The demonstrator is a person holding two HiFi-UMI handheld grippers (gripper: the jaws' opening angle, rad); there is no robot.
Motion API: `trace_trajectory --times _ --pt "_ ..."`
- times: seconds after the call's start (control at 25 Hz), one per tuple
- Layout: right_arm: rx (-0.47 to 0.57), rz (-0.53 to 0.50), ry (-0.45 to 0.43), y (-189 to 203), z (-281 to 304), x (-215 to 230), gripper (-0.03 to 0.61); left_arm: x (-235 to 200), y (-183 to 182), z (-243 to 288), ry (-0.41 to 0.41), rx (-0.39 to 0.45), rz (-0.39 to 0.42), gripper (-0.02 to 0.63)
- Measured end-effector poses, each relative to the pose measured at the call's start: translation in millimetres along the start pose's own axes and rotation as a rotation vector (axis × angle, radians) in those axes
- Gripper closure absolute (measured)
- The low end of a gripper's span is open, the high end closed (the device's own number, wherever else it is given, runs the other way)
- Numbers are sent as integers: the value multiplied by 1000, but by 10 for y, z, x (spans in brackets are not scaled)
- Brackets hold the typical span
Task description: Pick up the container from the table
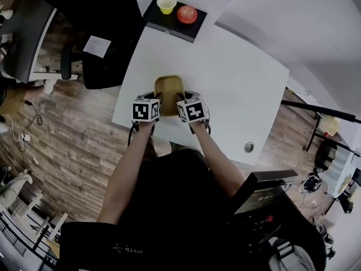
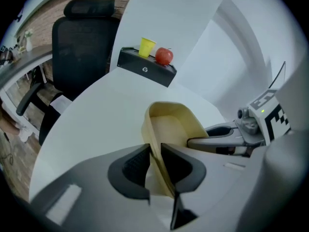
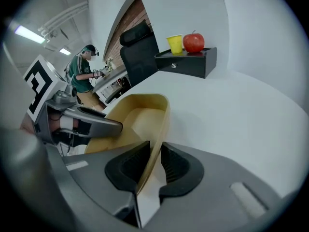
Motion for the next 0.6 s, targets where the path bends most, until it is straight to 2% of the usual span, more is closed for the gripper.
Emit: trace_trajectory --times 0.6 --pt "10 56 21 48 -11 -5 502 -21 -17 -19 29 -18 -13 548"
Point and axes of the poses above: the fingertips, and each gripper's own axes: z forward along the fingers, x to its right, y out of its underside, the point moved 7 cm from there along -z, backward along the fingers, and after that the axes turned 3 degrees about z, right-handed, at the moved point
